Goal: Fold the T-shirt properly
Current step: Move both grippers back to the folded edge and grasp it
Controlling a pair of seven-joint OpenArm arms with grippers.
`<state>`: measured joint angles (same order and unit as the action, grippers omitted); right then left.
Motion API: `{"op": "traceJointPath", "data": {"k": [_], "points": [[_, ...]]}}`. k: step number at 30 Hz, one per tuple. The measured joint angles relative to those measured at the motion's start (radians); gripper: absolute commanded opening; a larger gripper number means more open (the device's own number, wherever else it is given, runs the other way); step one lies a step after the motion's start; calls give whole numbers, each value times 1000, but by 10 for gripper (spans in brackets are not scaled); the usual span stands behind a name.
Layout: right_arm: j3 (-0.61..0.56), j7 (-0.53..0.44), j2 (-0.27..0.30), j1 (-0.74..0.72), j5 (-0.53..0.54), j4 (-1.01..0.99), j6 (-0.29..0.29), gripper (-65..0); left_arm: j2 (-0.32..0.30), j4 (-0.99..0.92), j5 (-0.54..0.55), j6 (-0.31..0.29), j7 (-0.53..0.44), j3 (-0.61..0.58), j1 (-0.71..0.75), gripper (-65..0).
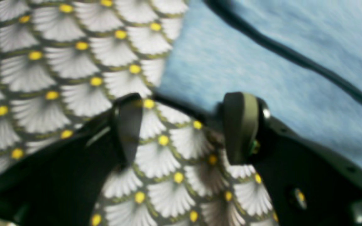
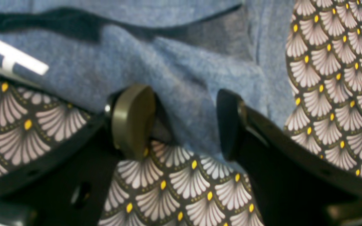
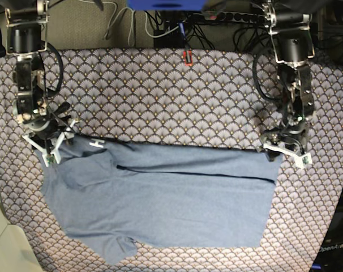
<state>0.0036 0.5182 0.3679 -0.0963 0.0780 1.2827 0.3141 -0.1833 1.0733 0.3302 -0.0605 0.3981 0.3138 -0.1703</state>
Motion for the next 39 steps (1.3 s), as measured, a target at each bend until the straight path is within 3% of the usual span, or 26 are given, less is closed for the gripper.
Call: {"op": "traceJointPath", "data": {"k": [10, 17, 20, 24, 39], "points": [[0, 2, 0, 1, 0, 0, 0, -289, 1, -78, -3, -12, -118, -1, -14, -254], [0, 4, 0, 0, 0, 0, 0, -289, 0, -122, 2, -16, -135, -1, -43, -267], [0, 5, 1, 1, 0, 0, 0, -289, 0, -126, 3, -14, -132, -1, -49, -381], [31, -1, -1, 16, 1, 27, 0, -289, 1, -134, 9, -12, -122, 1, -51, -643], [148, 1, 3, 34, -3, 47, 0, -289, 0, -136, 12, -12, -119, 0, -52, -647]]}}
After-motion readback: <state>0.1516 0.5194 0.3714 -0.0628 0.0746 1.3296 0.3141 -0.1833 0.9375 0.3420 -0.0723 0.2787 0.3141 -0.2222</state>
